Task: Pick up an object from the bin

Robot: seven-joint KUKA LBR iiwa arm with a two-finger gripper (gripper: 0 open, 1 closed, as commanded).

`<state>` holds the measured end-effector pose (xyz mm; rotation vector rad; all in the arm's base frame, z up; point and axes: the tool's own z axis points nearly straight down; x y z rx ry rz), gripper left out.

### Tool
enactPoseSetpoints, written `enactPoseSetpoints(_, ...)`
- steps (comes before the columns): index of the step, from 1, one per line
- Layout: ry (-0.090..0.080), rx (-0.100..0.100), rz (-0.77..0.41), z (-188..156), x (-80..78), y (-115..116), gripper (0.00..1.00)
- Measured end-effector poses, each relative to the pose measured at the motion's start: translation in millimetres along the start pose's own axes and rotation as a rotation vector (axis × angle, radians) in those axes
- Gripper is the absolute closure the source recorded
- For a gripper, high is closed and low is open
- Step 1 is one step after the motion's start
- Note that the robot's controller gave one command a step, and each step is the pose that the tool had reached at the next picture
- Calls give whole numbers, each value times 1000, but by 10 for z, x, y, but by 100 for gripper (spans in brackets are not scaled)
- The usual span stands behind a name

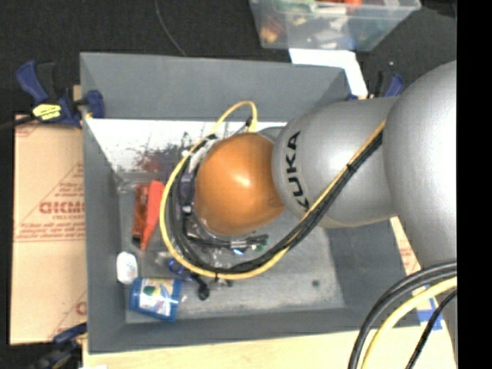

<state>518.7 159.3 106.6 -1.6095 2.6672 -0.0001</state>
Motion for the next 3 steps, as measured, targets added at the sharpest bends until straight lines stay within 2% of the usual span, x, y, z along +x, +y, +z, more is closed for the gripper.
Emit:
enactPoseSetpoints(1, 13, -5, 15, 362, -18, -13, 0)
enactPoseSetpoints(2, 6, -6, -208, 365, -52, 111, 100)
enactPoseSetpoints(3, 6, -6, -207, 362, -52, 112, 100)
